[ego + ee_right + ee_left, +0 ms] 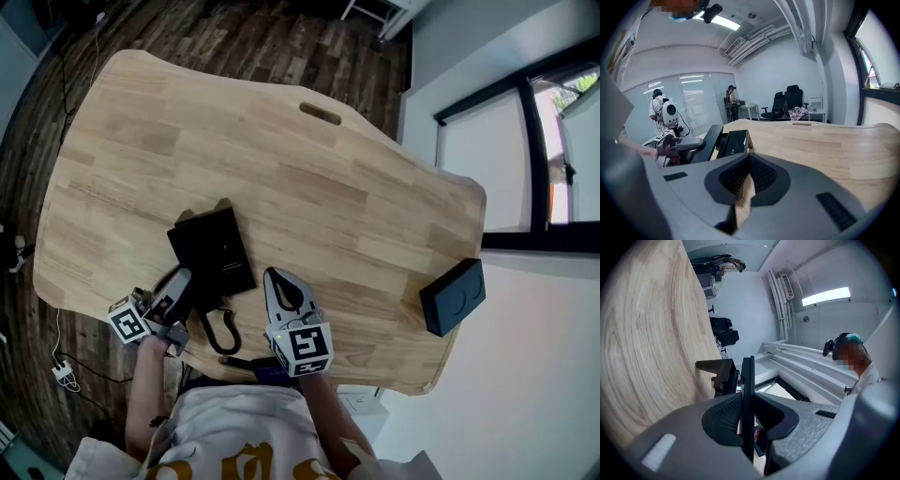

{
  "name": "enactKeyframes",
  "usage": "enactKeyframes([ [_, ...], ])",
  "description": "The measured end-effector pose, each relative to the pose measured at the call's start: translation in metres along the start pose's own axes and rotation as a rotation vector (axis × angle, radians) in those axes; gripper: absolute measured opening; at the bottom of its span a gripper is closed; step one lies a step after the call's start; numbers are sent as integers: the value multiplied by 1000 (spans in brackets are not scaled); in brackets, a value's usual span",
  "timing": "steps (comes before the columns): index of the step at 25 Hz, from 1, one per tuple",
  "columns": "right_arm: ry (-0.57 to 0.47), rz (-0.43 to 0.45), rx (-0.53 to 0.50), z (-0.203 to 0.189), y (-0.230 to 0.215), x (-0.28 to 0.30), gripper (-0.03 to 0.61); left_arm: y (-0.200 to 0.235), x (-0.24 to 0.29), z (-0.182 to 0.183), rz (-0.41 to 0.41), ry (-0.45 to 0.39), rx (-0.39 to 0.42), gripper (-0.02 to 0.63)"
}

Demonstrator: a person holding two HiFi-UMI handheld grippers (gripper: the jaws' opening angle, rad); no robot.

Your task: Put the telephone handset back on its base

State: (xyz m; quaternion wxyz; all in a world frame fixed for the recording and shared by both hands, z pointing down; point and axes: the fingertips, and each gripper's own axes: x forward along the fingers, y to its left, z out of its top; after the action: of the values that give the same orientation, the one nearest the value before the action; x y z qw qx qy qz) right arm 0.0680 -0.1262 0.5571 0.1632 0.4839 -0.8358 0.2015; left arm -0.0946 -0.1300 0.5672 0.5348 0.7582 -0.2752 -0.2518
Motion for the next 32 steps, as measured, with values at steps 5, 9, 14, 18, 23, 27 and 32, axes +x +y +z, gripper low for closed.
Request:
enactKeyframes([
  [5,11,0,12,-5,-2,4,6,7,4,0,5,0,-9,75],
  [9,22,-7,16,-8,-8,6,6,12,6,0,12,6,-12,75],
  [14,31,-7,23,-11,-10,7,6,15,7,-2,13,15,-13,75],
  [18,38,-1,28,-12,-8,10,6,16,9,-1,8,18,-12,75],
  [23,35,2,28,-11,-8,10,6,16,10,-2,4,23,-14,75],
  [27,38,1,30,-12,-9,9,6,16,10,-1,0,22,-19,75],
  [32,36,0,29,-12,-11,8,6,17,11,-3,19,32,-6,75],
])
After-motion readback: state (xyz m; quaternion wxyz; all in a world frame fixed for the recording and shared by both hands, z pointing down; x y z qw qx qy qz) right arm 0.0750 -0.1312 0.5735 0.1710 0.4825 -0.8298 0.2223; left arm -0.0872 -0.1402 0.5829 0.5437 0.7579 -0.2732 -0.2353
